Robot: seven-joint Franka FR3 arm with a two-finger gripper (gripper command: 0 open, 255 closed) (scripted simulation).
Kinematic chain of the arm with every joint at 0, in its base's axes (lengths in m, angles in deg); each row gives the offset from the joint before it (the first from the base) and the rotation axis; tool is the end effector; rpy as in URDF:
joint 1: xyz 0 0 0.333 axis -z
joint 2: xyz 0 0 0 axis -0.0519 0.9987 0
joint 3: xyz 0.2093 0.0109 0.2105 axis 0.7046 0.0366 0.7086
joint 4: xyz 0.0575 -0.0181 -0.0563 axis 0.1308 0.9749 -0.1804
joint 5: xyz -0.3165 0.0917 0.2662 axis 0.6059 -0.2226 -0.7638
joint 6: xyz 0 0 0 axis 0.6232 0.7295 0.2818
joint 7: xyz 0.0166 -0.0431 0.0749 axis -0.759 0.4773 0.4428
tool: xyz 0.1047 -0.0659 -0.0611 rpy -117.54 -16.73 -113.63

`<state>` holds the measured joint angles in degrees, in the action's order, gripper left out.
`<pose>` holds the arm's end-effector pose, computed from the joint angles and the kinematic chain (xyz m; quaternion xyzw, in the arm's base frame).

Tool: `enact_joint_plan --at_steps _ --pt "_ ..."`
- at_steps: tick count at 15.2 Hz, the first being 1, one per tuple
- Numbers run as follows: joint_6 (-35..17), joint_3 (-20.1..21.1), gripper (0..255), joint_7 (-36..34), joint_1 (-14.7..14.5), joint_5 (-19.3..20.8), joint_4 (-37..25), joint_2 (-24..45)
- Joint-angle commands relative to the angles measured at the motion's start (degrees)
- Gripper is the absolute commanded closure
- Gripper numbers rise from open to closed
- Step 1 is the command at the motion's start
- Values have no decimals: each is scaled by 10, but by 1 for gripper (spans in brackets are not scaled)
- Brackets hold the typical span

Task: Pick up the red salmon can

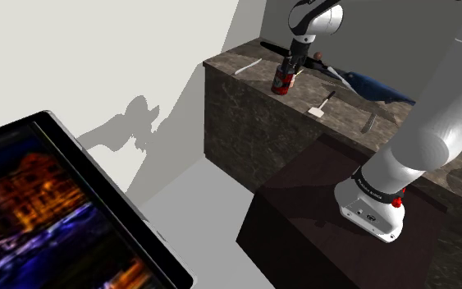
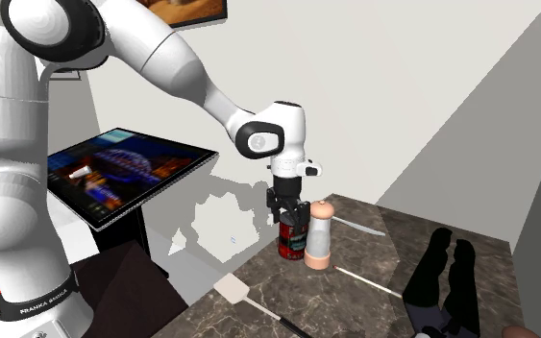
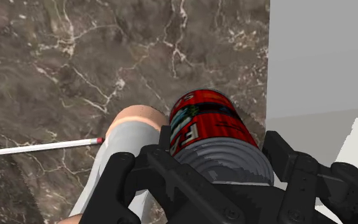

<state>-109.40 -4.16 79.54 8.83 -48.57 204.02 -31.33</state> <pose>0.5391 -0.2472 0.2390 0.9998 -0.0195 0.0085 0.0015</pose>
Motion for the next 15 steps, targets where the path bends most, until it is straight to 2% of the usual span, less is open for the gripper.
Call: enact_joint_plan --at_steps 1,15 --pt "-1 0 255 -1 -1 0 2 1" --pt "96 -8 255 -22 -7 32 -36 -62"
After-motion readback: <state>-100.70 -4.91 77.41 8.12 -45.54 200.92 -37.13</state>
